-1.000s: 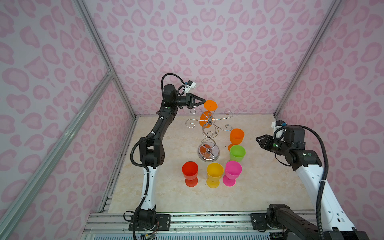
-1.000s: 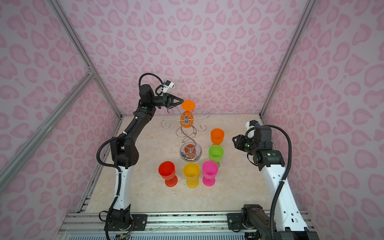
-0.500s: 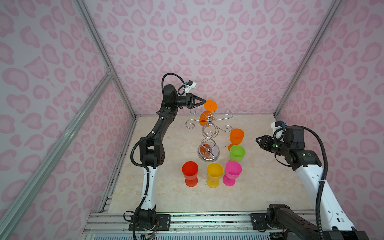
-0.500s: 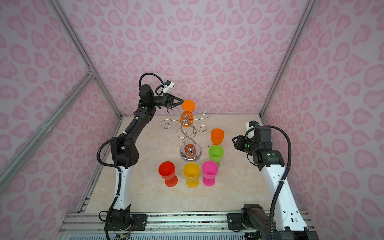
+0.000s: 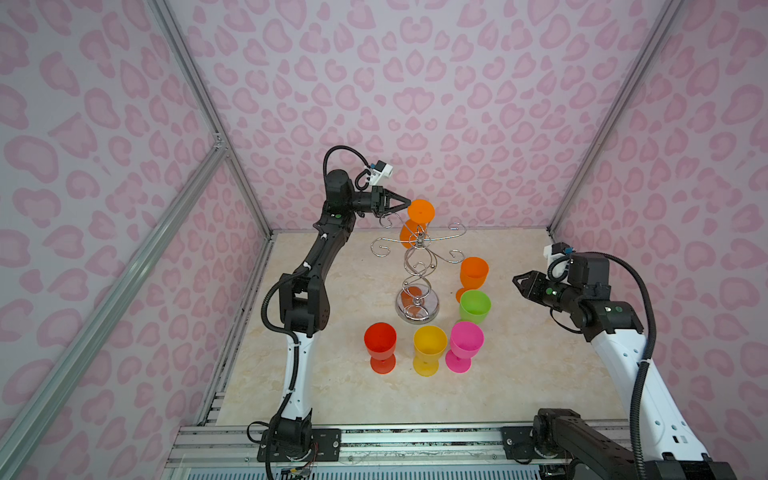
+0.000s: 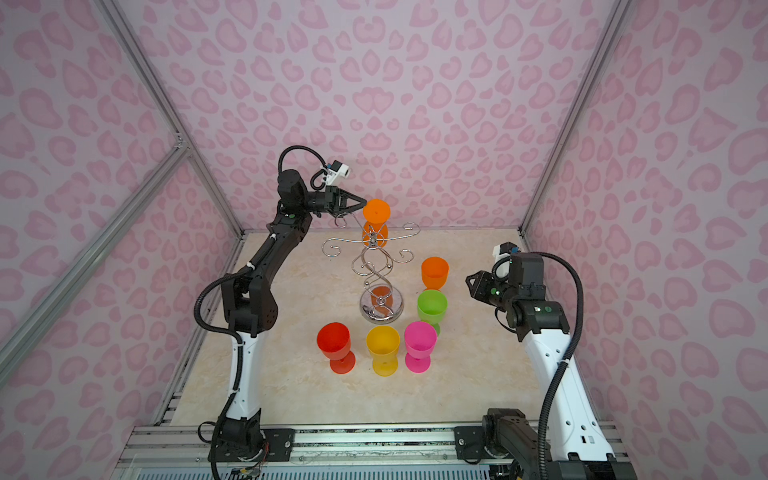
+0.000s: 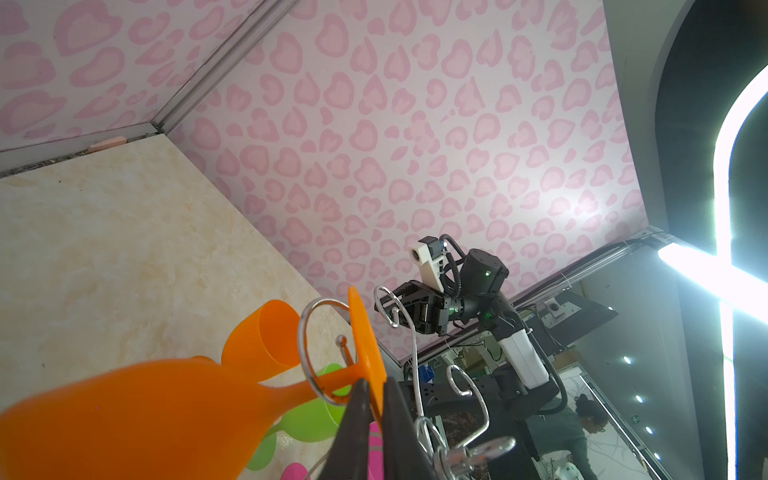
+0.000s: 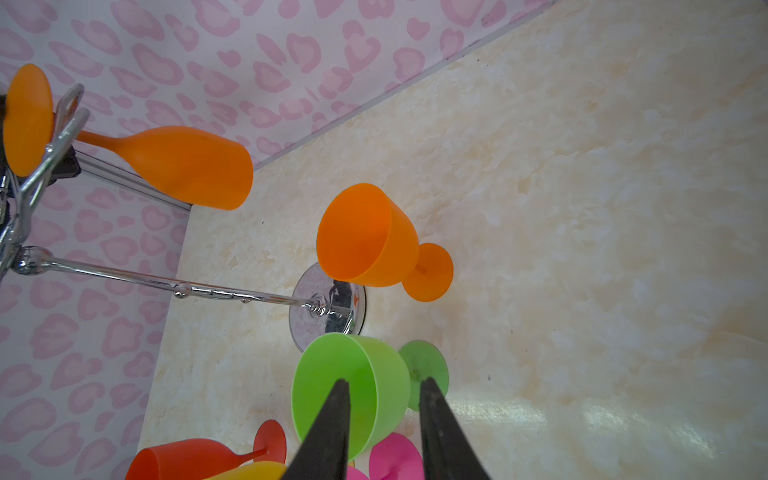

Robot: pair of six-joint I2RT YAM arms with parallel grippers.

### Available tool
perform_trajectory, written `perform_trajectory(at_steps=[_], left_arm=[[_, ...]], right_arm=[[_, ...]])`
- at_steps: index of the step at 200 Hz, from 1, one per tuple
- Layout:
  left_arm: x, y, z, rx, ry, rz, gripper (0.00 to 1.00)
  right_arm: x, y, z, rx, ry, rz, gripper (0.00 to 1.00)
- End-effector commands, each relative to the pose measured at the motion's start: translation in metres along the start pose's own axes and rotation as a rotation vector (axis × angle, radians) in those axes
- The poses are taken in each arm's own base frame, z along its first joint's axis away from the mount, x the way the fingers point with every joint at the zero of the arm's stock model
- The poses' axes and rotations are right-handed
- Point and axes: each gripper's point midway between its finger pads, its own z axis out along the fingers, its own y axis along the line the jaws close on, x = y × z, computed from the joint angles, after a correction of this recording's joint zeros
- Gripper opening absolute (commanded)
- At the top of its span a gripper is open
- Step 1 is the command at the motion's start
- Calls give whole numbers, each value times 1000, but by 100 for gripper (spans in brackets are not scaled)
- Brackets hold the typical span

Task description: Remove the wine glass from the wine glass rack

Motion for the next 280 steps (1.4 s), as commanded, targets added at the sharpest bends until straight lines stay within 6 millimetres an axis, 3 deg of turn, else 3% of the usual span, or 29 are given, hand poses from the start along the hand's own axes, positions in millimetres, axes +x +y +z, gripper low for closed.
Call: perform_trajectory(at_steps=[1, 79, 280], left_arm=[[4, 2, -1, 10, 23, 24, 8], [3, 3, -4, 8, 14, 17, 2], [-15, -28, -11, 11, -50, 51, 1]], right_arm=[[-2, 3, 2, -20, -10, -5, 30], [-3, 3, 2, -23, -10, -1, 30], [1, 2, 8, -34, -4, 6, 30]])
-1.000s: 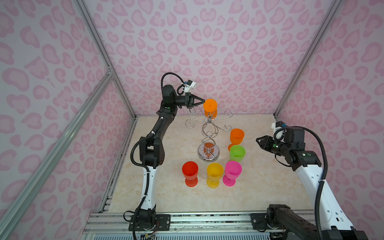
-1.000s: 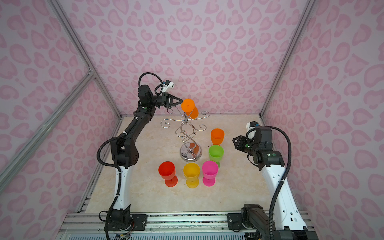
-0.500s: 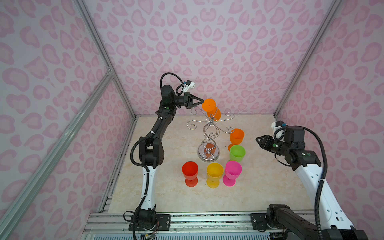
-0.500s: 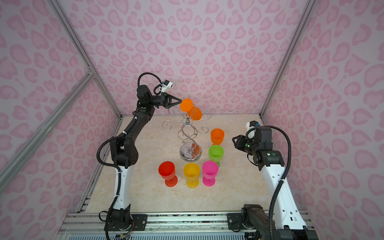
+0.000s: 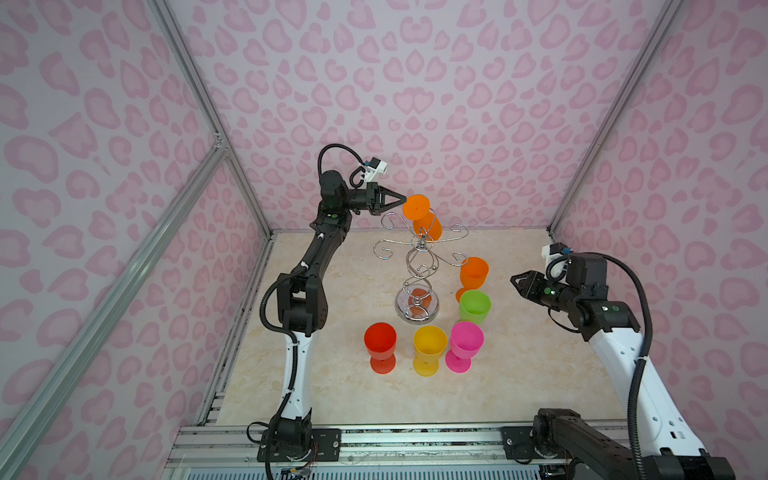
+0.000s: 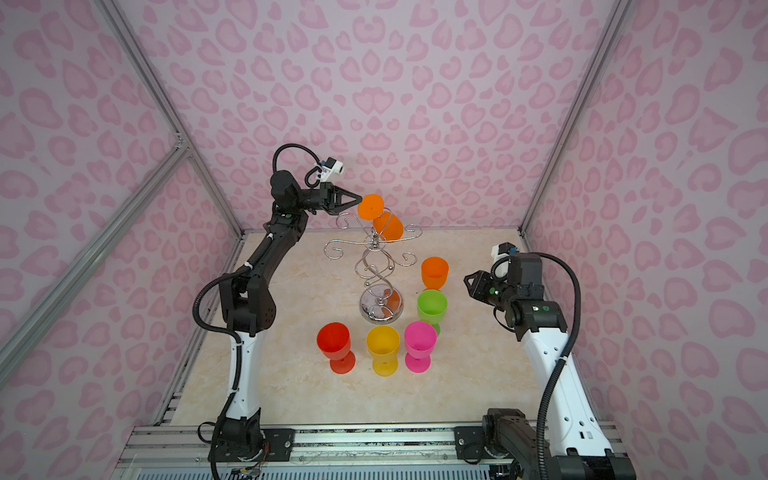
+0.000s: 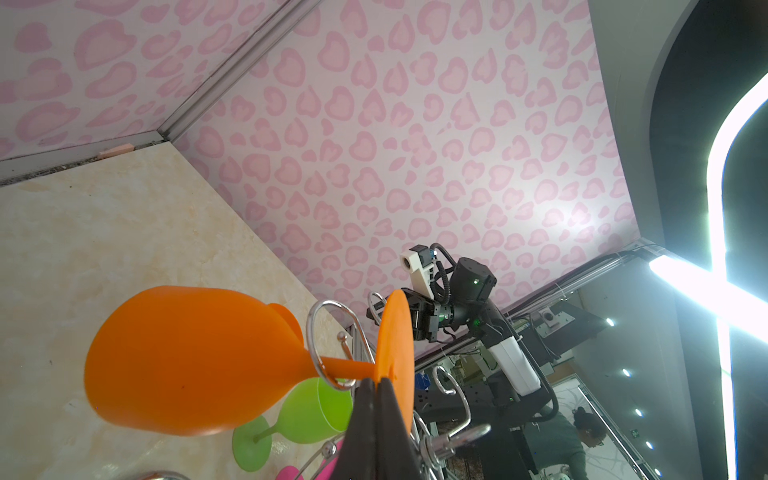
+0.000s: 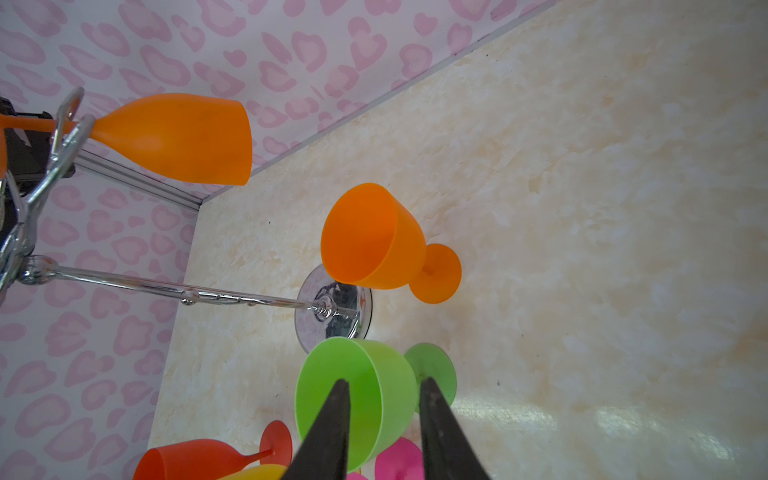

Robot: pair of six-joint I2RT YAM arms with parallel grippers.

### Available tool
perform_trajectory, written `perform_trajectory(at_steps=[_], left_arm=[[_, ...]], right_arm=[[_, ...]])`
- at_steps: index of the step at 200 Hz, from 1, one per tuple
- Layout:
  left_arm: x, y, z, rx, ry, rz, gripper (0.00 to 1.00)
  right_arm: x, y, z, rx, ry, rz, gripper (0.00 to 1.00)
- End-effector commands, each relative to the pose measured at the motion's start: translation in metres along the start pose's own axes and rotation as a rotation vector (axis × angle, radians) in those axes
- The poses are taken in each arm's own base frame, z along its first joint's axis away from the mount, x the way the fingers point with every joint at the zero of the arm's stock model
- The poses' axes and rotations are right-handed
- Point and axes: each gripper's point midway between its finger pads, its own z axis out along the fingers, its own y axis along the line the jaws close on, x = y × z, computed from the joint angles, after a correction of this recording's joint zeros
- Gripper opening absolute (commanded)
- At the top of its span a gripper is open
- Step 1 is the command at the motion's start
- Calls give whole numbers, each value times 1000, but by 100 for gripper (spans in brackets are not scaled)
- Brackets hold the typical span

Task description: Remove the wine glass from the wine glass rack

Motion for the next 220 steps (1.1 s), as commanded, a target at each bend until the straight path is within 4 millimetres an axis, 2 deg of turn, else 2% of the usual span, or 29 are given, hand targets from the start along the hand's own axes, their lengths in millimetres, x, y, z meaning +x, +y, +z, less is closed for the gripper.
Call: perform_trajectory(at_steps=[1, 114, 165, 220], left_arm=[[-5, -19, 0, 10, -16, 66, 1], [-12, -37, 2, 35, -53, 51, 2], [-8, -34, 10, 45, -40, 40, 2], [-7, -33, 9, 42, -34, 40, 1]], right_arm=[[-1, 2, 0, -11, -11, -8, 30], [4, -4, 0, -10, -12, 4, 30], [4, -5, 1, -11, -12, 8, 30], [6, -7, 3, -10, -8, 12, 30]])
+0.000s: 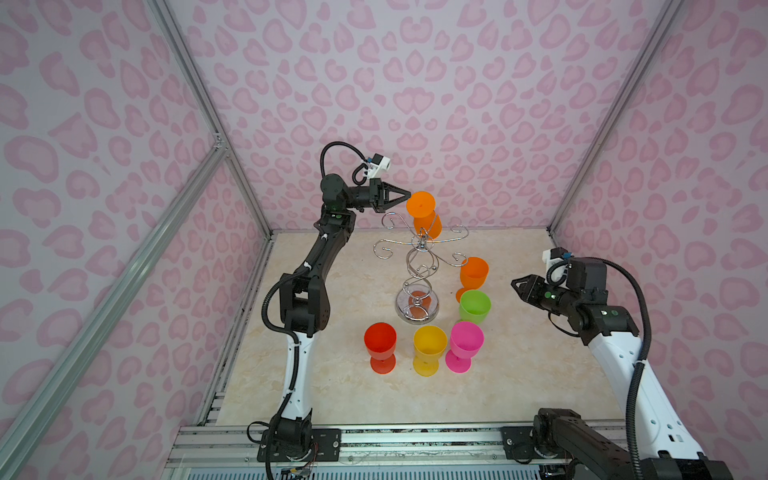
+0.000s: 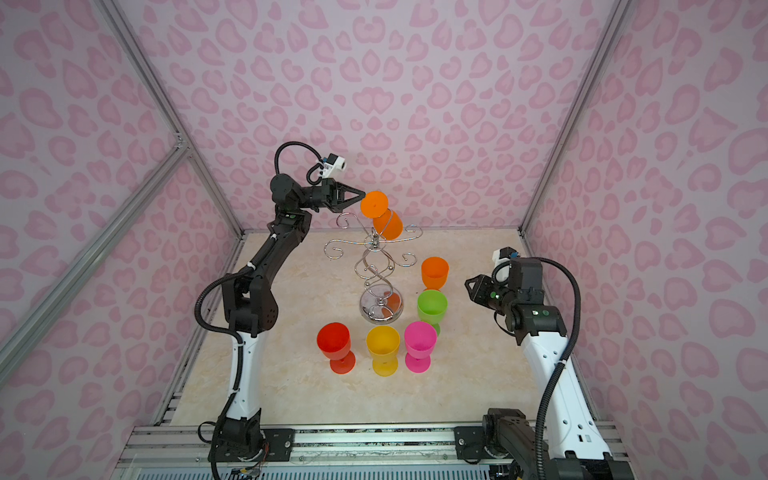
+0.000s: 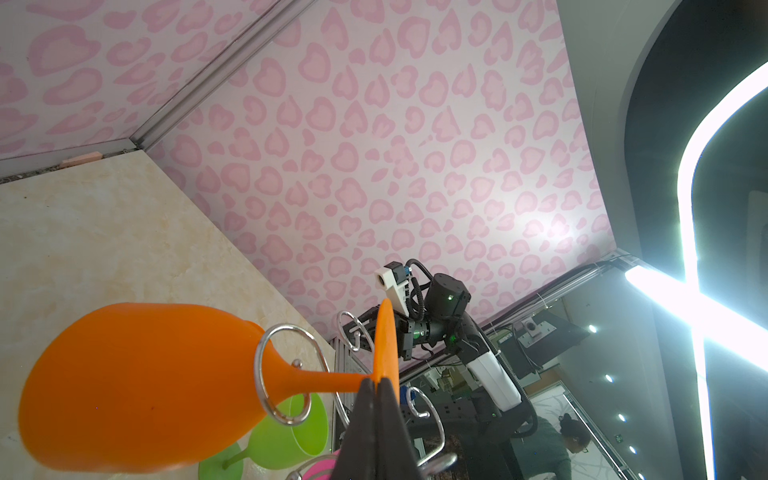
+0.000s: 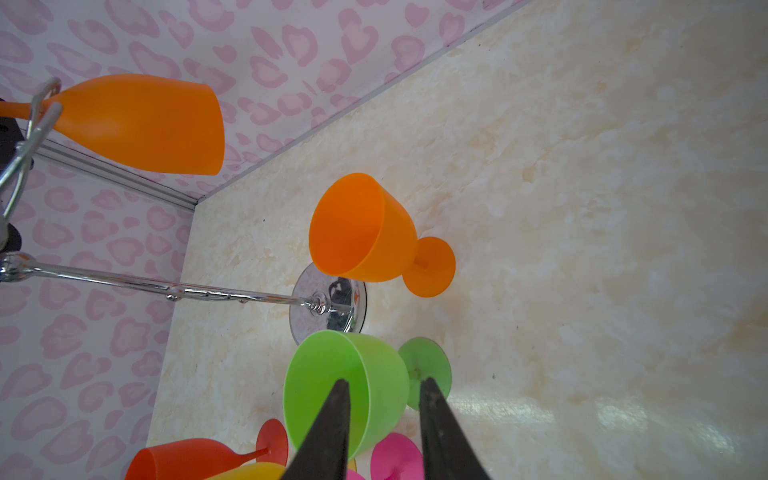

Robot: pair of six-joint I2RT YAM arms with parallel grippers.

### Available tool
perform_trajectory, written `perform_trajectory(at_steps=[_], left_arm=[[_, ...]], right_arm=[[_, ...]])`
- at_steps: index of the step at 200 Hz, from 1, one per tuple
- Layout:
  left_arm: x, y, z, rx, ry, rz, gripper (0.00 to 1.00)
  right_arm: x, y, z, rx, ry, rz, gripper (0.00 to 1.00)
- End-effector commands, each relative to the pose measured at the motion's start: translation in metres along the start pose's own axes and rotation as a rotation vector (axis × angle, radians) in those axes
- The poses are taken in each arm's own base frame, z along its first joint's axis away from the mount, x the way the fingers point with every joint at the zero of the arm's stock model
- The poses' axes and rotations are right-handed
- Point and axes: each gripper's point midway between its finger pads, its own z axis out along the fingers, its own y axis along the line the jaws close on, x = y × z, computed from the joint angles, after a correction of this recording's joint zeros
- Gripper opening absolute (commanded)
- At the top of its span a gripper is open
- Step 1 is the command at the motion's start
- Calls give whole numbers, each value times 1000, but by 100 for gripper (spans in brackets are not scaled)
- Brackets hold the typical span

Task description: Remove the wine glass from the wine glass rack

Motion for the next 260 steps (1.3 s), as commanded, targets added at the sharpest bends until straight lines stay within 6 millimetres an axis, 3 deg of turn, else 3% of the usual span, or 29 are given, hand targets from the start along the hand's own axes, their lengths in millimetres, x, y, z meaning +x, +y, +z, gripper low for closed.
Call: perform_trajectory(at_steps=[1, 59, 260], left_arm=[[-2, -13, -1, 9, -5, 56, 1], [-5, -2, -8, -2, -25, 35, 2], [1, 33, -3, -9, -27, -35, 2]], right_arm=[[-1, 1, 2, -14, -7, -2, 30], [-1, 0, 1, -12, -8, -2, 30], [0, 1, 4, -21, -1, 11, 30]])
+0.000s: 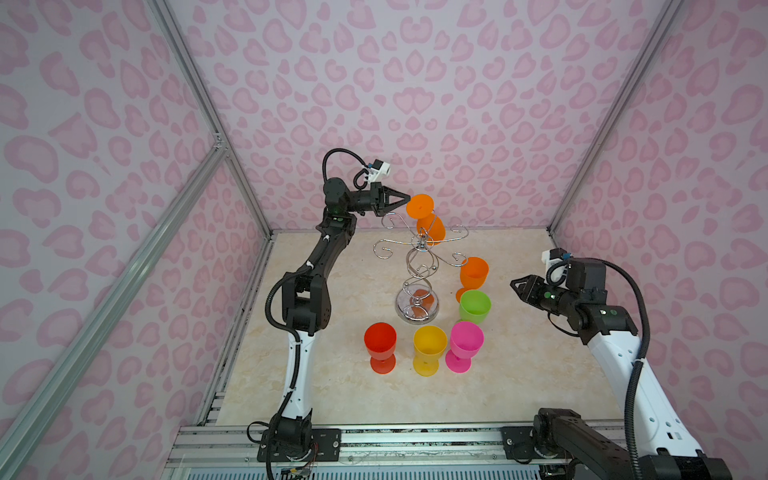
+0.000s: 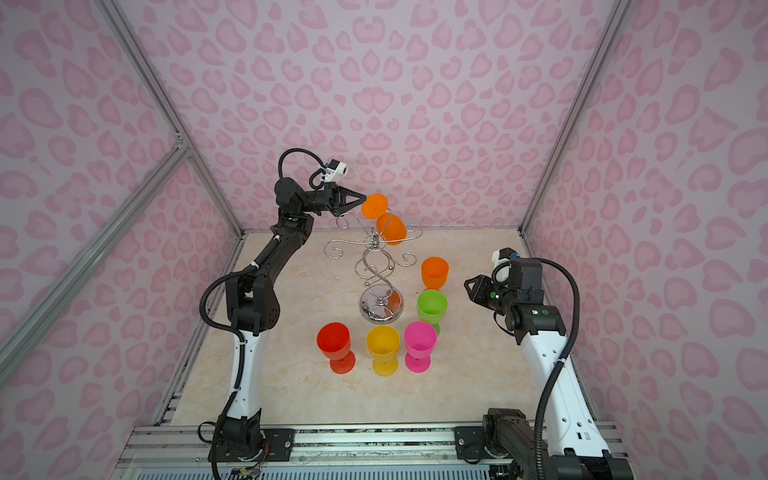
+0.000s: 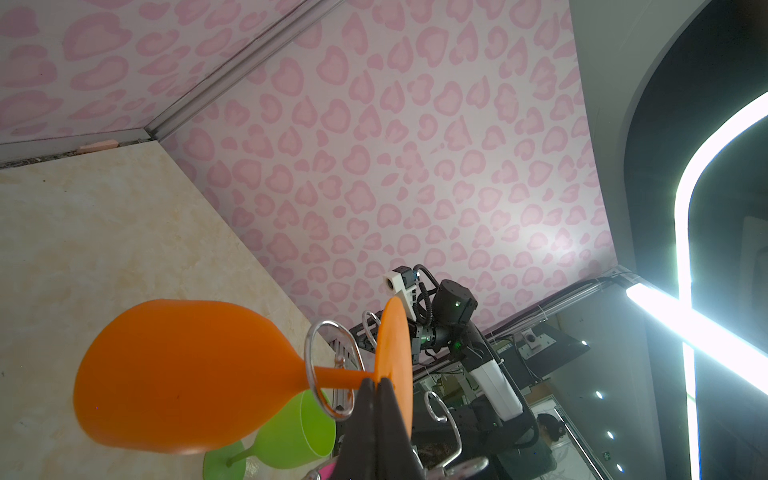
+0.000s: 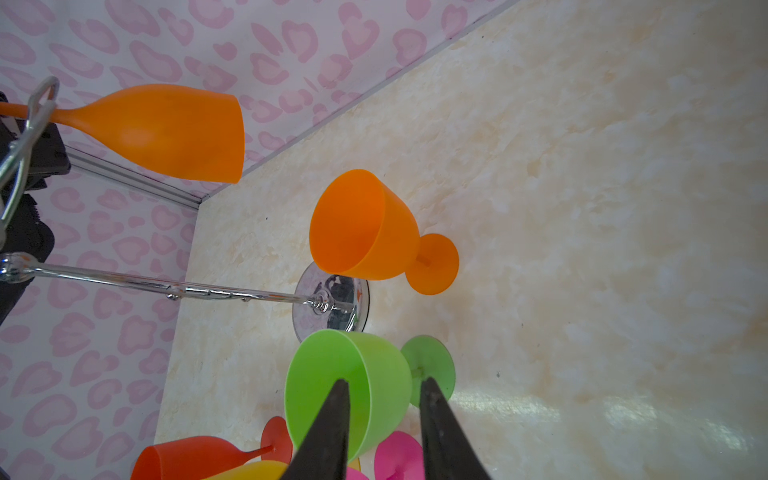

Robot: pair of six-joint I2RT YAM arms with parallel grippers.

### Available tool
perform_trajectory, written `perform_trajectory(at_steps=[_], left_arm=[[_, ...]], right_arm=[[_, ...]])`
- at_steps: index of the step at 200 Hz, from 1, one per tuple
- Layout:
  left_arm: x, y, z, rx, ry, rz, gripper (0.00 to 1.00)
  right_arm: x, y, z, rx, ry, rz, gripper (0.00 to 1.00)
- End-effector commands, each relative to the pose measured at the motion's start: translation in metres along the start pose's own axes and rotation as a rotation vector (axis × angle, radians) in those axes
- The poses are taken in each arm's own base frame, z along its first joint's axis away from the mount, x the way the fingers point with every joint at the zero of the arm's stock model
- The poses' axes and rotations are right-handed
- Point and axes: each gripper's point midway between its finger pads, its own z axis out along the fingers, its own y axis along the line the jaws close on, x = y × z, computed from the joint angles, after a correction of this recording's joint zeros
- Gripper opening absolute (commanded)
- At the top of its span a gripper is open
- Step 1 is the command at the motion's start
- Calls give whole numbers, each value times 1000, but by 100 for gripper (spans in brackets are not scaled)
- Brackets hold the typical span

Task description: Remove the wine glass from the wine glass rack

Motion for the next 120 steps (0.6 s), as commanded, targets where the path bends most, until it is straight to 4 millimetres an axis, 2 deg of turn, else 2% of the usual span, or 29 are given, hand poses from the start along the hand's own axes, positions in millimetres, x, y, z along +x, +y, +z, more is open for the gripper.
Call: perform_trajectory(at_steps=[1, 49, 87, 120], left_arm=[[0, 6, 0, 3, -10, 19, 2], [1, 21, 1, -1, -16, -15, 2], [1, 15, 3, 4, -14, -4, 2], [-1, 4, 5, 10, -16, 18, 17]], right_arm=[[-2, 1, 1, -10, -12, -4, 30], [-1, 0, 1, -8, -12, -4, 30], [0, 0, 1, -8, -11, -3, 30], [-1, 2, 0, -12, -15, -3, 30]])
